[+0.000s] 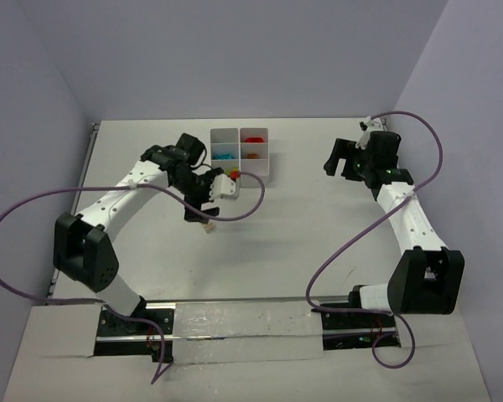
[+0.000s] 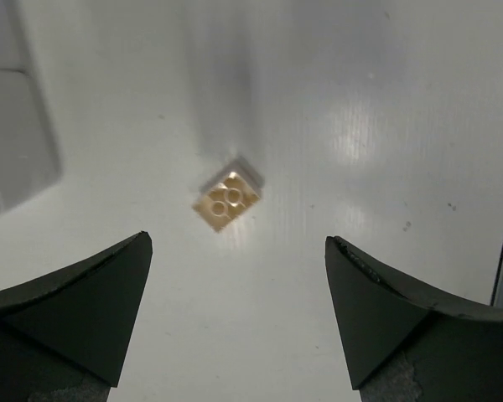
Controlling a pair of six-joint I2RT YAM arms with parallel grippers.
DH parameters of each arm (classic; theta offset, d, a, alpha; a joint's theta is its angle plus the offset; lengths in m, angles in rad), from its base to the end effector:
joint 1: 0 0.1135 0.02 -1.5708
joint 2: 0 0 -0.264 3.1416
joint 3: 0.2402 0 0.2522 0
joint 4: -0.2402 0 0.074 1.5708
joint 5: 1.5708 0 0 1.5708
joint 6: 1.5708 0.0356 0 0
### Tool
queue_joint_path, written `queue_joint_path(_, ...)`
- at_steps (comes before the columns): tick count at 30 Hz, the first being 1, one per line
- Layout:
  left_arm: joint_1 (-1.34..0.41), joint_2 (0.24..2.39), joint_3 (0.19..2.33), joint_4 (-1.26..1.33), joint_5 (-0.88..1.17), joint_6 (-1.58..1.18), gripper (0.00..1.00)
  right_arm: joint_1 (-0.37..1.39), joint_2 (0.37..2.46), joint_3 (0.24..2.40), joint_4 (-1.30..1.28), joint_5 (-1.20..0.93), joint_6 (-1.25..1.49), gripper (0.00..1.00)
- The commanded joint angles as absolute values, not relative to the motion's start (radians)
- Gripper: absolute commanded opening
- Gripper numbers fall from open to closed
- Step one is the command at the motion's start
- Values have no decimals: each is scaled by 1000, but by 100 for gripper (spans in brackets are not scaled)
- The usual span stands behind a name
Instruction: Sort the legos into containers by color
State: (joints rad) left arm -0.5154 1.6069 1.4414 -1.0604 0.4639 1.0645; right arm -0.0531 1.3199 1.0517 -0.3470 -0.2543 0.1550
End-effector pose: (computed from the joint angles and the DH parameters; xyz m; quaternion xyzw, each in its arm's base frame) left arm 0.2678 -0.1700 0.2965 0.7088 0.6468 -0.1727 0.2221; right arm 0.2952 -0.0067 0.2996 0.0335 0.8821 0.1357 0.4498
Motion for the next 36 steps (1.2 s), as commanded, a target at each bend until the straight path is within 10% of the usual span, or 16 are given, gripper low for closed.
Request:
queue_joint_path(1,-574,1671,1391,-1082,314,1180,94,-29,1336,1118,-368,-255,135,100)
queue_joint_path(20,-625,1760,1248,-871,266,1475,93,-21,1351,1120,-398,-254,109,100)
queue_joint_path(36,-637,1768,1081,-697,164,1579,71,-21,1385,1134,-407,-267,112,100)
